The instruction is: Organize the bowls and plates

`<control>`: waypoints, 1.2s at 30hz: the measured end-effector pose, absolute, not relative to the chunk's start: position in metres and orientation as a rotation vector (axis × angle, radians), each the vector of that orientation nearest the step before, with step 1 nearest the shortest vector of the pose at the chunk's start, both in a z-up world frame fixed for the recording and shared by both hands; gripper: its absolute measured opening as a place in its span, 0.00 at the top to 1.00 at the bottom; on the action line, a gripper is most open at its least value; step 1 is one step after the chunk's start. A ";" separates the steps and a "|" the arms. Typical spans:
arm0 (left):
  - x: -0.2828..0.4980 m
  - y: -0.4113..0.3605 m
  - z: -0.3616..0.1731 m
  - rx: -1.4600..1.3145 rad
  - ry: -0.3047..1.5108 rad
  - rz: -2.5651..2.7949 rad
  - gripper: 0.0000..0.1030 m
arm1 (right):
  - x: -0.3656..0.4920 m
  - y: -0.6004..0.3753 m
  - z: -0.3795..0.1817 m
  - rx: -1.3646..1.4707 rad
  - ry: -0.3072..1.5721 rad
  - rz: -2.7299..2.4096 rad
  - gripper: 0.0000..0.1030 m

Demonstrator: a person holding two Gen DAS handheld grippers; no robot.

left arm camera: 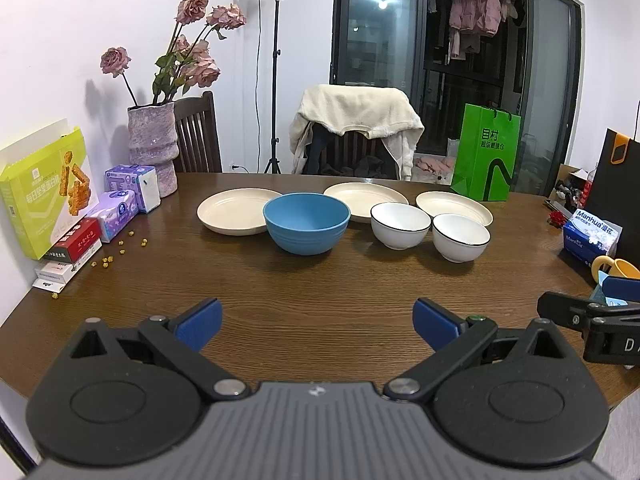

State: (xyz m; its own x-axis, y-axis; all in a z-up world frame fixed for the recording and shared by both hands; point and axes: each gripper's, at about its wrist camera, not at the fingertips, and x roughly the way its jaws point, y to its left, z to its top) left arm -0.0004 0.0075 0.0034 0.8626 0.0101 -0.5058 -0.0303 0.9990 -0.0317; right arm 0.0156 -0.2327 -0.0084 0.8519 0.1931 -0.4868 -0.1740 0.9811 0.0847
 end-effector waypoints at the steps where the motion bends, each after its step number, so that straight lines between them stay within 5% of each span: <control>1: 0.000 0.008 0.003 -0.039 0.530 0.021 0.00 | 0.016 -0.233 -0.008 0.038 0.516 0.192 0.00; 36: 0.032 0.013 0.016 -0.046 0.517 0.061 0.00 | 0.046 -0.230 0.001 0.070 0.511 0.199 0.00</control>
